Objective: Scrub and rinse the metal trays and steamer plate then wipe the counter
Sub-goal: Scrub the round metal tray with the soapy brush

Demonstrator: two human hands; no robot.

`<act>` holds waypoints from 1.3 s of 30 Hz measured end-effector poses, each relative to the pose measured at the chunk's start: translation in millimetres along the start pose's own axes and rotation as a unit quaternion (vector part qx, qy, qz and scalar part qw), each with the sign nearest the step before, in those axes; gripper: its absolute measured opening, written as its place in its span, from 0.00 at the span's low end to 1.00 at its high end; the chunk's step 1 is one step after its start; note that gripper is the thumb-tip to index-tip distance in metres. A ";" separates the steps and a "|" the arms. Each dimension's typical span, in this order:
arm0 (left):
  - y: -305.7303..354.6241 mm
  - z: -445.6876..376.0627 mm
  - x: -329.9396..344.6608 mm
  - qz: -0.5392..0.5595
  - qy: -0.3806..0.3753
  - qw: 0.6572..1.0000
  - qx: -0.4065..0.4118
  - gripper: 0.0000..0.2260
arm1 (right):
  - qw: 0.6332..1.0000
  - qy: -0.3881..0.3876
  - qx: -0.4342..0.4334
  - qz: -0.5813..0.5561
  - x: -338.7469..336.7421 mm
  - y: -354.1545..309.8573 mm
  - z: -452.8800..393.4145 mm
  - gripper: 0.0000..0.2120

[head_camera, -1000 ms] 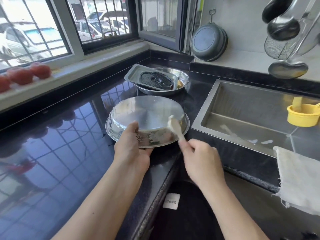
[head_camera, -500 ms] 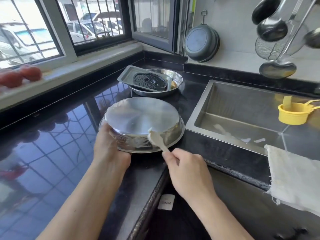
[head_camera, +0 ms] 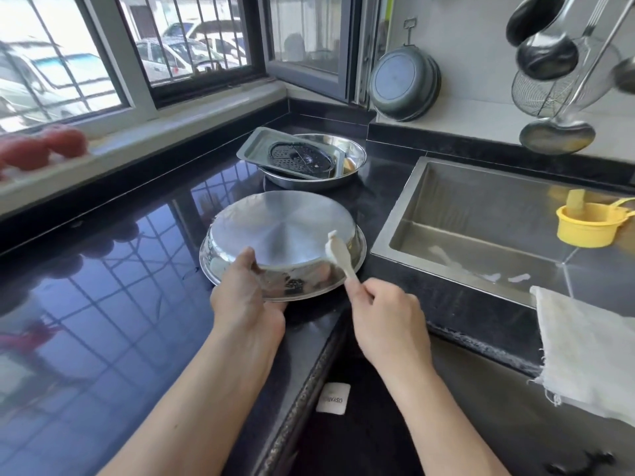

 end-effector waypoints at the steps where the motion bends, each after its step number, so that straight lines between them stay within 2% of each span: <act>1: 0.0 -0.9 -0.8 -0.005 0.003 1.000 0.006 0.30 | 1.000 -0.006 -0.009 -0.001 0.7 -2.9 3.8 0.24; 4: 1.4 -0.6 -3.3 -0.022 0.011 1.000 0.009 0.22 | 0.995 -0.058 -0.087 -0.003 10.6 -15.8 28.5 0.23; 5: 2.0 -0.5 -3.1 -0.026 0.009 1.000 0.009 0.22 | 0.994 -0.065 -0.089 -0.005 11.3 -15.9 29.8 0.23; 8: 7.9 -3.8 -2.1 -0.037 0.015 0.999 0.022 0.21 | 1.000 -0.014 -0.014 -0.006 3.2 -1.0 4.6 0.24; 10: 14.2 -5.4 -2.5 -0.041 0.027 0.998 0.027 0.17 | 1.000 0.000 -0.003 -0.005 -3.5 3.1 -1.8 0.25; 13: 22.1 -0.9 -2.0 -0.056 0.022 0.998 0.012 0.11 | 0.992 -0.087 -0.092 -0.006 -1.3 -10.6 19.9 0.23; 15: 23.6 2.9 -1.0 -0.084 0.006 0.996 -0.009 0.07 | 0.987 -0.127 -0.102 0.002 -1.2 -12.6 25.4 0.23; 17: 27.9 4.3 0.3 -0.113 -0.018 0.993 -0.017 0.09 | 0.994 -0.083 -0.072 -0.001 -6.9 -5.5 9.3 0.24; 19: 34.1 0.8 -1.2 -0.133 -0.033 0.990 -0.015 0.06 | 0.998 -0.022 -0.052 0.002 -14.8 0.8 -6.4 0.25; 20: 38.6 -2.3 -2.8 -0.133 -0.036 0.990 -0.016 0.06 | 0.998 -0.017 -0.057 0.006 -17.0 0.3 -7.0 0.25; 23: 45.7 -9.4 -6.7 -0.152 -0.031 0.988 -0.012 0.16 | 0.991 -0.060 -0.121 0.012 -12.9 -10.5 10.8 0.24; 24: 47.3 -11.1 -7.1 -0.162 -0.028 0.986 -0.008 0.15 | 0.990 -0.068 -0.125 0.013 -11.9 -10.4 12.9 0.24; 28: 52.4 -19.5 -10.0 -0.180 -0.024 0.983 0.008 0.12 | 0.998 -0.035 -0.022 0.040 -21.4 16.9 -19.9 0.24; 32: 53.9 -26.3 -11.5 -0.186 -0.009 0.982 0.019 0.14 | 0.996 -0.064 -0.042 0.048 -22.5 16.8 -14.5 0.25; 36: 52.4 -32.0 -12.3 -0.182 -0.005 0.983 0.026 0.17 | 0.996 -0.056 0.007 0.064 -25.2 21.5 -32.6 0.26; 39: 53.5 -42.6 -15.1 -0.184 0.008 0.982 0.039 0.21 | 0.995 -0.059 -0.047 0.069 -20.3 5.8 -9.8 0.25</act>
Point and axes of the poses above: each hand's wrist, its own z-axis away from the middle knuckle, its own x-axis out of the palm, y = z × x, the point moved 2 cm from there along -z, towards the middle knuckle, and after that the axes turned 15 degrees about y, right-handed, at the moved point
